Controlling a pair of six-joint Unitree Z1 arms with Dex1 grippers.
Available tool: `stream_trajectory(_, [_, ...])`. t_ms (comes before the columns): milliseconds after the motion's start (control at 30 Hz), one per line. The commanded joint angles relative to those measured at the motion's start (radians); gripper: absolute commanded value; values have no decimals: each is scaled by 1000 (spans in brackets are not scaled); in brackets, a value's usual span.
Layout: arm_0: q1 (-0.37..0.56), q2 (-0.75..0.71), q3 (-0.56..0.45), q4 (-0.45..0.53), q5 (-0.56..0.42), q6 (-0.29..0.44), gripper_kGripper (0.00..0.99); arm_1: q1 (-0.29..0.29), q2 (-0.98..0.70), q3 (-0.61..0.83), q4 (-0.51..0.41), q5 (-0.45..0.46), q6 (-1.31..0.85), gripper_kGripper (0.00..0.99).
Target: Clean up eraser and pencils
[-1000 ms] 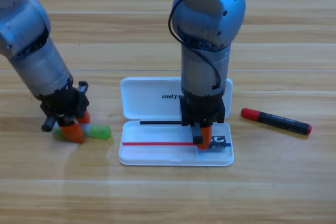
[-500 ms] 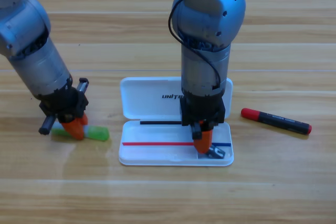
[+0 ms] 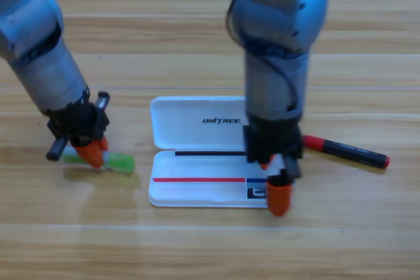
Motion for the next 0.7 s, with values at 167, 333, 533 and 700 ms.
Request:
stream_trajectory(167, [-29,-14,-266,293,19,-62,6,-80,-445,387,21,101,-10,888])
stream_trajectory(333, [-75,-19,-386,416,20,-126,6,-221,-505,541,-91,78,-10,908])
stream_trajectory(533, [-141,-13,-402,430,-7,-182,6,-384,-423,574,-253,49,-10,990])
stream_trajectory(700, [-208,21,-421,430,-32,-234,6,-396,-328,534,-319,-6,-56,989])
